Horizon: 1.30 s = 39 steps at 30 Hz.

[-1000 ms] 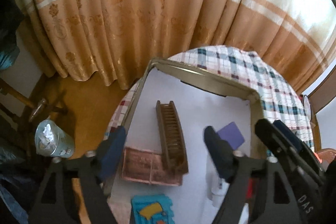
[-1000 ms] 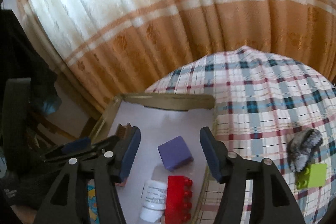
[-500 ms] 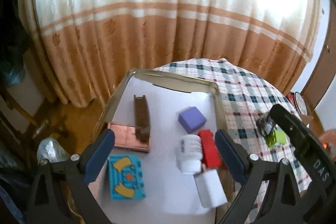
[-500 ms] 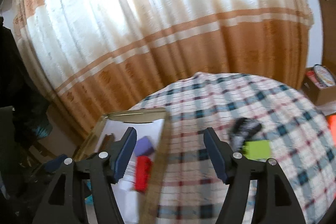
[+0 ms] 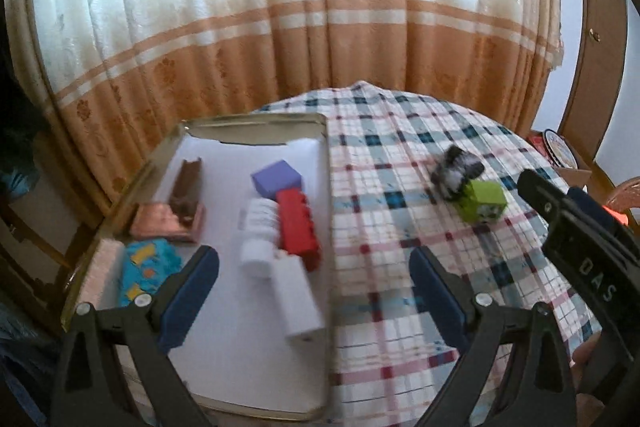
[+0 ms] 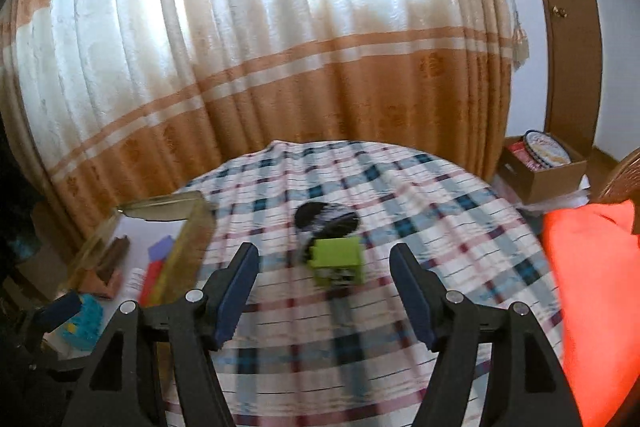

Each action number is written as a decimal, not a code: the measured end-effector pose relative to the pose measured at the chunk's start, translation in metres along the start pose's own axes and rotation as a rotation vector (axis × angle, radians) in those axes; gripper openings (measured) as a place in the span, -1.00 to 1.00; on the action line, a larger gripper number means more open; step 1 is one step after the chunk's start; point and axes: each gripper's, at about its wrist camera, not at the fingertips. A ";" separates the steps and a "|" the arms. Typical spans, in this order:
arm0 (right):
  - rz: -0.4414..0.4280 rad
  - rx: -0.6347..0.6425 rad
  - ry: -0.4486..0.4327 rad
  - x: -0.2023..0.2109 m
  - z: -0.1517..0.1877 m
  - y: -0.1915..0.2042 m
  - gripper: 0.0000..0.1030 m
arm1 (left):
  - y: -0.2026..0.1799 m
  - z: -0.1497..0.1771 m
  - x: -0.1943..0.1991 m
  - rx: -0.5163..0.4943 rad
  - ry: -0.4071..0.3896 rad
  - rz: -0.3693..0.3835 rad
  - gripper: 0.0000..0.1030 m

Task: Organize rigid objects
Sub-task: 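Move the right gripper to the green lego block and close on it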

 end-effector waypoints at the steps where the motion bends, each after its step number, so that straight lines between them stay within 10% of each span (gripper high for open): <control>1: 0.012 0.004 -0.005 0.000 0.001 -0.004 0.37 | -0.005 0.001 0.000 -0.004 0.002 0.008 0.89; 26: 0.135 -0.042 -0.080 0.003 -0.009 -0.068 0.37 | -0.069 -0.006 0.001 -0.058 -0.146 -0.035 0.89; 39: 0.146 -0.033 -0.090 0.003 -0.006 -0.065 0.37 | -0.071 0.006 -0.008 -0.047 -0.099 -0.030 0.89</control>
Point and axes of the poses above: each gripper's, at about its wrist camera, not at the fingertips, and x roughly against the way its jaws point, y to its left, z to its underside, and after that the axes turned 5 degrees about -z, right-handed
